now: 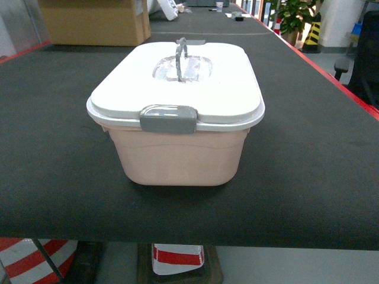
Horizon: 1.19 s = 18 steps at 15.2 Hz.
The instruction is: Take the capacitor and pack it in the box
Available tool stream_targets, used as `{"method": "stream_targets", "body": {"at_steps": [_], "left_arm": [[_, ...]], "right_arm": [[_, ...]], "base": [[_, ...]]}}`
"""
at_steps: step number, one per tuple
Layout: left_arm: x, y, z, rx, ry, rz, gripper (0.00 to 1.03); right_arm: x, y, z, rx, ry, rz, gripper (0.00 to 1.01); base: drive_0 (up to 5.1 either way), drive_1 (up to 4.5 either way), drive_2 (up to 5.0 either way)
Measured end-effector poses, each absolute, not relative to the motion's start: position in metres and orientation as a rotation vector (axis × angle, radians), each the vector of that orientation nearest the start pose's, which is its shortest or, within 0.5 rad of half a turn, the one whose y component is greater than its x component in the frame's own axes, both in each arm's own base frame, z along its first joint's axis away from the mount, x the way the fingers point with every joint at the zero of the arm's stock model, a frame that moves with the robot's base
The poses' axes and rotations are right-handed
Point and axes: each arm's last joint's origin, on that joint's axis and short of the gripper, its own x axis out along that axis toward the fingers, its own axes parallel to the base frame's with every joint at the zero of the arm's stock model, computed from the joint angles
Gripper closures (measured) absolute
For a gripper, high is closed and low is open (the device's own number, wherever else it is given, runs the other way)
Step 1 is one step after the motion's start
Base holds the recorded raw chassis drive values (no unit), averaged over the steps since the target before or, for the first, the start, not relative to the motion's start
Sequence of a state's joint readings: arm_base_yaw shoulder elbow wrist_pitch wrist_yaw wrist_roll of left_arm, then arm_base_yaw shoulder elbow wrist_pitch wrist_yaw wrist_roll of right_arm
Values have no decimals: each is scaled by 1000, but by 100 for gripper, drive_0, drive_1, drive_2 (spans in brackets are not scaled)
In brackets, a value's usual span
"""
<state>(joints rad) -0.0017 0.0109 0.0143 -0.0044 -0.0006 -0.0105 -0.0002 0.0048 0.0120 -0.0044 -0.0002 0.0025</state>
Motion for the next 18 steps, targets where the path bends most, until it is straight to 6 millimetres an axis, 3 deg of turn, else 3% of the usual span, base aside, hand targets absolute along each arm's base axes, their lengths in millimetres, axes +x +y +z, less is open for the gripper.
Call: {"method": "stream_targets", "body": {"at_steps": [7,8,9,18], "left_arm": [[98,0,167,-10,1,-1,25],[98,0,167,-10,1,-2,11],[98,0,167,-10,1,-2,3],[98,0,167,-10,1,-2,5]], "right_arm": [[97,0,167,3,-2,0,3],[97,0,167,2,-2,0,3],[97,0,167,2,-2,0,3],[97,0,167,3,-2,0,3]], "base": [[0,0,0],[0,0,0],[0,0,0],[0,0,0]]}}
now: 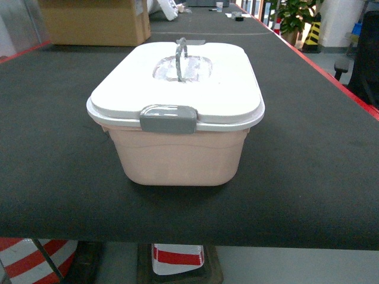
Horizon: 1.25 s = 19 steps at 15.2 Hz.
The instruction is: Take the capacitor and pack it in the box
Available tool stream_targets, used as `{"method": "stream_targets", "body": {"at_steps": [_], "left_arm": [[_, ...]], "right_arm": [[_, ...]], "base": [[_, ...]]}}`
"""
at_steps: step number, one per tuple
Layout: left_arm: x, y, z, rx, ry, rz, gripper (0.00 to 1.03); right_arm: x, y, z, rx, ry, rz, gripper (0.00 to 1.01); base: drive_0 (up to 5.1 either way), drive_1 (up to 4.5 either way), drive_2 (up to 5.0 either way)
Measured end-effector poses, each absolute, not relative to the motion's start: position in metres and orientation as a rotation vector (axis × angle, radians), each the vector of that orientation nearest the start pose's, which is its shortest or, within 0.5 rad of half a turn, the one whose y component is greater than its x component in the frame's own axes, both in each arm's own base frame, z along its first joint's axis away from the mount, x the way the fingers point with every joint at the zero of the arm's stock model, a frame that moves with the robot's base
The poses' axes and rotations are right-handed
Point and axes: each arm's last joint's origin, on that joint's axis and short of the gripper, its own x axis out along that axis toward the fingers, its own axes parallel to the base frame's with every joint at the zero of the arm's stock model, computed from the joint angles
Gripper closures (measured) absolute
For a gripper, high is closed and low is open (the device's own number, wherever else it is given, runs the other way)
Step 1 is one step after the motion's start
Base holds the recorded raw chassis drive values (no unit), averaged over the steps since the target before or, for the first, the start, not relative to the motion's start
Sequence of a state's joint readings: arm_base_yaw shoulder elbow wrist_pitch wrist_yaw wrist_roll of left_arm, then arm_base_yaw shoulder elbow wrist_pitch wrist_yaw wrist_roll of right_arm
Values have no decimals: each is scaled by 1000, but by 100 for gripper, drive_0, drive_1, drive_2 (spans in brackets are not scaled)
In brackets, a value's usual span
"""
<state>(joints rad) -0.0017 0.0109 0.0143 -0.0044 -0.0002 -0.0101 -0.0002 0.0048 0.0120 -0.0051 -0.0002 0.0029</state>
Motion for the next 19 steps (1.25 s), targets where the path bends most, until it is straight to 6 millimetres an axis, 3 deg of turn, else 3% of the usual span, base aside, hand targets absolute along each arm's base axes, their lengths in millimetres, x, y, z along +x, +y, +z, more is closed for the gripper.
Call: {"method": "stream_targets", "body": {"at_steps": [19], "left_arm": [[98,0,167,-10,1,-1,5]], "right_arm": [[97,0,167,2,-2,0,3]], "base": [[0,0,0]]}}
